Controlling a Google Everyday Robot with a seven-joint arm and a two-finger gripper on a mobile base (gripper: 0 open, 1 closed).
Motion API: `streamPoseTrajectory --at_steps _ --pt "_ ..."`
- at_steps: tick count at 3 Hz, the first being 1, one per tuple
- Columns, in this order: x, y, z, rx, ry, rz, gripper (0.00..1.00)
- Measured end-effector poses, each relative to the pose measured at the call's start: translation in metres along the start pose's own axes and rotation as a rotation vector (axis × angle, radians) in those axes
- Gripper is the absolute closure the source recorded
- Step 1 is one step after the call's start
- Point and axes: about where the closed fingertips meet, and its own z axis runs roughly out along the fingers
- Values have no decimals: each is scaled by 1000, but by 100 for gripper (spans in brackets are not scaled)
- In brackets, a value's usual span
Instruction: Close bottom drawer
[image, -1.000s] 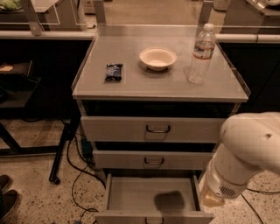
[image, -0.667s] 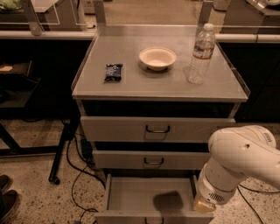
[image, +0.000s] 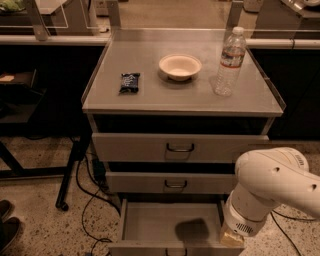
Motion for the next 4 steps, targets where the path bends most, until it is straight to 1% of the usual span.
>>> streamPoseTrajectory --at_steps 1,2,3,4 --pt "4 -2 54 -43 30 22 100" --pt "4 -17 116 -76 58 64 100" --pt "5 -14 129 -101 64 75 100" --pt "5 -14 129 -101 64 75 100"
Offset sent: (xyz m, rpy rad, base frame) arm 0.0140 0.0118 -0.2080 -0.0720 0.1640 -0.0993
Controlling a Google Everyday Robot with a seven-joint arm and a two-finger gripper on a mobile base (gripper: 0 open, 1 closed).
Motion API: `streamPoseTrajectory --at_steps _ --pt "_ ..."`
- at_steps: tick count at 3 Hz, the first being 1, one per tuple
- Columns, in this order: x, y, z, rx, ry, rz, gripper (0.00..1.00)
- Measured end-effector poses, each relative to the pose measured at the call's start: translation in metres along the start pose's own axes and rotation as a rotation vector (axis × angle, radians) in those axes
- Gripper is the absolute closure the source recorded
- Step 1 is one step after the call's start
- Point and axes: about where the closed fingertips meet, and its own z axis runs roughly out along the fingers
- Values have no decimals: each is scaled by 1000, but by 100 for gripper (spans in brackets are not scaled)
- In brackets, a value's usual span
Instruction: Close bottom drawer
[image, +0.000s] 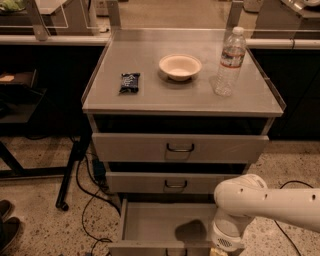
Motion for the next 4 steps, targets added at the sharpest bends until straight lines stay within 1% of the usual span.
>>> streamPoseTrajectory --at_steps 1,2,3,4 --pt "0 1 31 -27 -16 38 100" --pt "10 -17 78 -63 -61 159 100" --pt "17 -34 123 -113 -79 259 100" --pt "17 -34 123 -113 -79 259 100"
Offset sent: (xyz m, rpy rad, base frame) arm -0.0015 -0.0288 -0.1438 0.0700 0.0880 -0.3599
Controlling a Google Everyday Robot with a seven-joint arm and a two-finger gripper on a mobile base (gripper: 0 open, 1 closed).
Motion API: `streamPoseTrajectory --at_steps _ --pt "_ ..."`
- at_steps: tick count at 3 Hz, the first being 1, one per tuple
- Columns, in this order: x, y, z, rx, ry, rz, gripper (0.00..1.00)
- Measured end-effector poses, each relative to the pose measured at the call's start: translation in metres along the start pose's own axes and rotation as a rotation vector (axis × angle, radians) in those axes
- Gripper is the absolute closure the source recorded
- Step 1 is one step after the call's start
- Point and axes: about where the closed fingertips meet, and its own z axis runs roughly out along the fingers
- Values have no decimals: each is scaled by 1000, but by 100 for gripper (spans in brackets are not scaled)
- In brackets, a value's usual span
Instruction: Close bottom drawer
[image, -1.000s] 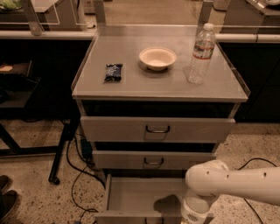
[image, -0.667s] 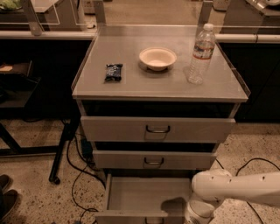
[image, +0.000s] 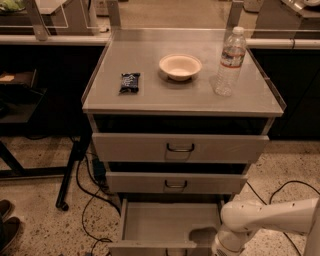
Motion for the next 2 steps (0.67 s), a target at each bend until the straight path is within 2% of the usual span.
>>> streamPoseTrajectory --at_steps 1,2 --pt "-1 -4 12 -24 -1 10 100" --pt "-5 -25 34 -15 -7 60 100"
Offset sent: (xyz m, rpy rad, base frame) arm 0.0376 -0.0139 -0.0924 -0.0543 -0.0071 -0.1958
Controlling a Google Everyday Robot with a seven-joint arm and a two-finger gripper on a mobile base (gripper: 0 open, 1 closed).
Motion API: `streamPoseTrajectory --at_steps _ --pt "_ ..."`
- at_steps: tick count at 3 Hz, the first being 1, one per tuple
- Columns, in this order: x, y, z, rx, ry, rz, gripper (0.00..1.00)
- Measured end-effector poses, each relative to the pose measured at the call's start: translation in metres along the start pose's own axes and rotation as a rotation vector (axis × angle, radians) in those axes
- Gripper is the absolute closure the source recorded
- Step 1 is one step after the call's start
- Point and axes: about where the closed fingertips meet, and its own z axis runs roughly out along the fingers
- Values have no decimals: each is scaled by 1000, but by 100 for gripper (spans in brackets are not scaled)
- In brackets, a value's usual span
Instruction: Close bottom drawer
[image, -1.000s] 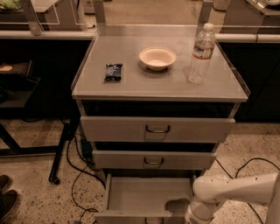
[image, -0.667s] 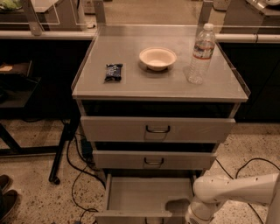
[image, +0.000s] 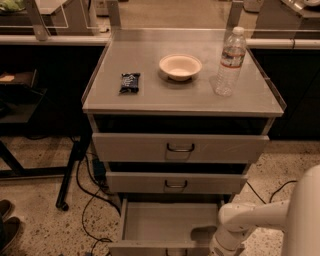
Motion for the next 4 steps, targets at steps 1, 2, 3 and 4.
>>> streamPoseTrajectory --at_steps 1,2,3,4 --pt "-9 -33 29 23 -8 98 100" --pt "-17 -50 49 26 0 147 100" --pt "-16 -50 50 23 1 149 100" --pt "-11 -72 76 27 -17 243 100"
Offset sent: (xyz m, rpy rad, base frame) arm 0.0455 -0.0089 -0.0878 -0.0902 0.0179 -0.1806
